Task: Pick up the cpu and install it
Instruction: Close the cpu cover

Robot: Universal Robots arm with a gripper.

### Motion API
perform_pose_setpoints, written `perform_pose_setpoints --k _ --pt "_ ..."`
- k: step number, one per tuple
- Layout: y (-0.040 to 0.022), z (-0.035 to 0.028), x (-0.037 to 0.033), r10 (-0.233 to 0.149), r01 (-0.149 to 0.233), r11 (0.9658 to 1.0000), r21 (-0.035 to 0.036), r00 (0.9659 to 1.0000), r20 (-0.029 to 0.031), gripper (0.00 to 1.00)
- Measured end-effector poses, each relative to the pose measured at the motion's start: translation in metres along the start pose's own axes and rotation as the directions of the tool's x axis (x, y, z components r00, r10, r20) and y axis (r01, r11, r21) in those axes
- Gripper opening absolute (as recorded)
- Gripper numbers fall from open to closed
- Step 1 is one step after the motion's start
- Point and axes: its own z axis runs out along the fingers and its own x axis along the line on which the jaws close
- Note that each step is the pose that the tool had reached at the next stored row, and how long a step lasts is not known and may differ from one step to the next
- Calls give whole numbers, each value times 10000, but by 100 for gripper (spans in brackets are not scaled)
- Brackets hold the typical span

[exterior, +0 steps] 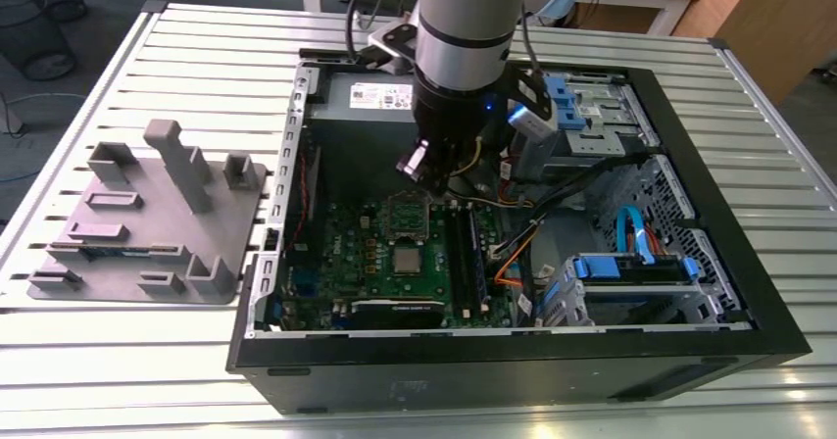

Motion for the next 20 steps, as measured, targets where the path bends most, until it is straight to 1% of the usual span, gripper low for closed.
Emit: perform_pose_setpoints --k 3,10,17,20 --pt "-6 0 10 -124 124 9999 20 9999 -27 11" --pt "-22 -2 43 -350 351 9993 89 9993 -122 11" --pt "-47 -4 91 -533 536 9985 126 9984 -174 11" --pt "-57 -5 110 -601 605 9980 160 9979 -222 11"
